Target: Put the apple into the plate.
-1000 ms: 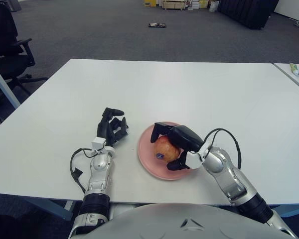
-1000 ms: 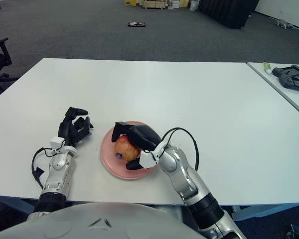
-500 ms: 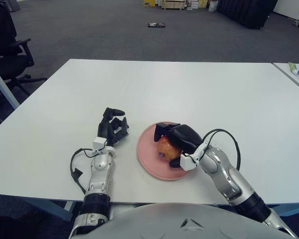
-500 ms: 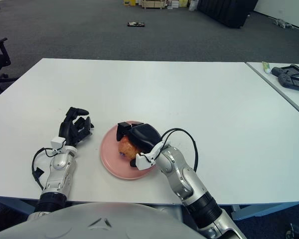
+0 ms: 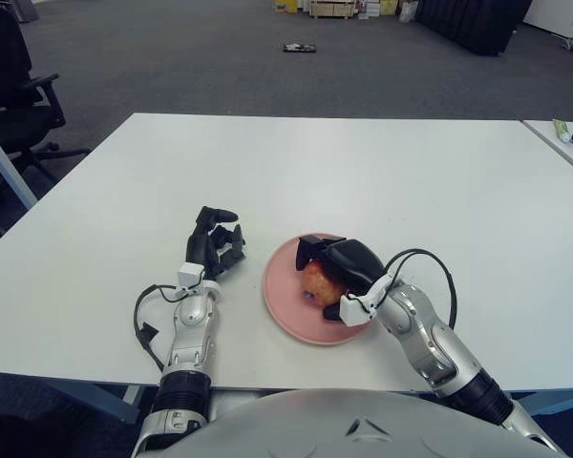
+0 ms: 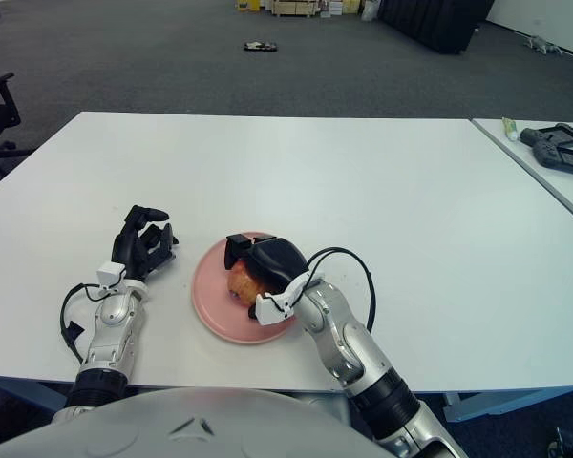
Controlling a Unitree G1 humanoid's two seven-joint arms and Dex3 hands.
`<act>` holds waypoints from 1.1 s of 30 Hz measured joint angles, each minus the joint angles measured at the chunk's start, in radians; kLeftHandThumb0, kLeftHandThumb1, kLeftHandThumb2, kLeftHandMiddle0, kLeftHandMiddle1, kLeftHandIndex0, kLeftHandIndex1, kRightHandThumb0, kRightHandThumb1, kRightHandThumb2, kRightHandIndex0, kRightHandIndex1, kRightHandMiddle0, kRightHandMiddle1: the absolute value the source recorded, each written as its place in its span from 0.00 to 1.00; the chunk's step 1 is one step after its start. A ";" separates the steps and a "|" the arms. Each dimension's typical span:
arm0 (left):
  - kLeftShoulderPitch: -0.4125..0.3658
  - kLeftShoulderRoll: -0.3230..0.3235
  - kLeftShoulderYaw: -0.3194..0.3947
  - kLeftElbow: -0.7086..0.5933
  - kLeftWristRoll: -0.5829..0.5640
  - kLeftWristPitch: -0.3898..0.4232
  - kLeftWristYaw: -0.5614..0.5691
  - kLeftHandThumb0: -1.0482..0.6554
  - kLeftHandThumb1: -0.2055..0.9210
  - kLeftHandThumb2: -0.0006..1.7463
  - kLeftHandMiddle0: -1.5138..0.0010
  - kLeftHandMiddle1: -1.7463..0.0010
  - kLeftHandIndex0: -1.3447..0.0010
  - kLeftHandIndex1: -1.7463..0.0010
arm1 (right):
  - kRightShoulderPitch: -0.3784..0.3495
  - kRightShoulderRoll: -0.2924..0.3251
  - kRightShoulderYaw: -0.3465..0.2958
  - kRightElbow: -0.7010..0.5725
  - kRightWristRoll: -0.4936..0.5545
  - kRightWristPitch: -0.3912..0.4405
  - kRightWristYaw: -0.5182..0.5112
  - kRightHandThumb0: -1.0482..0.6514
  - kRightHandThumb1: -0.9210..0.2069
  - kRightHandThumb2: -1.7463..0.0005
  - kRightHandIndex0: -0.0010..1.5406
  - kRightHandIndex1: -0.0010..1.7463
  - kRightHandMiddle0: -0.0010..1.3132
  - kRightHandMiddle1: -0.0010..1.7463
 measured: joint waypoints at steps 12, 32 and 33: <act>0.000 0.001 0.000 0.000 -0.004 0.001 -0.002 0.38 0.74 0.53 0.57 0.00 0.72 0.00 | 0.009 -0.040 -0.010 0.014 0.100 -0.064 0.006 0.36 0.53 0.40 0.03 0.47 0.04 0.65; 0.000 0.001 -0.002 -0.002 -0.003 0.007 -0.002 0.38 0.71 0.56 0.56 0.00 0.70 0.00 | -0.016 -0.136 -0.112 -0.063 0.574 -0.106 0.342 0.01 0.28 0.75 0.00 0.00 0.00 0.00; 0.000 0.001 -0.002 -0.002 -0.003 0.007 -0.002 0.38 0.71 0.56 0.55 0.00 0.70 0.00 | -0.015 -0.136 -0.117 -0.064 0.586 -0.106 0.348 0.01 0.27 0.76 0.00 0.00 0.00 0.00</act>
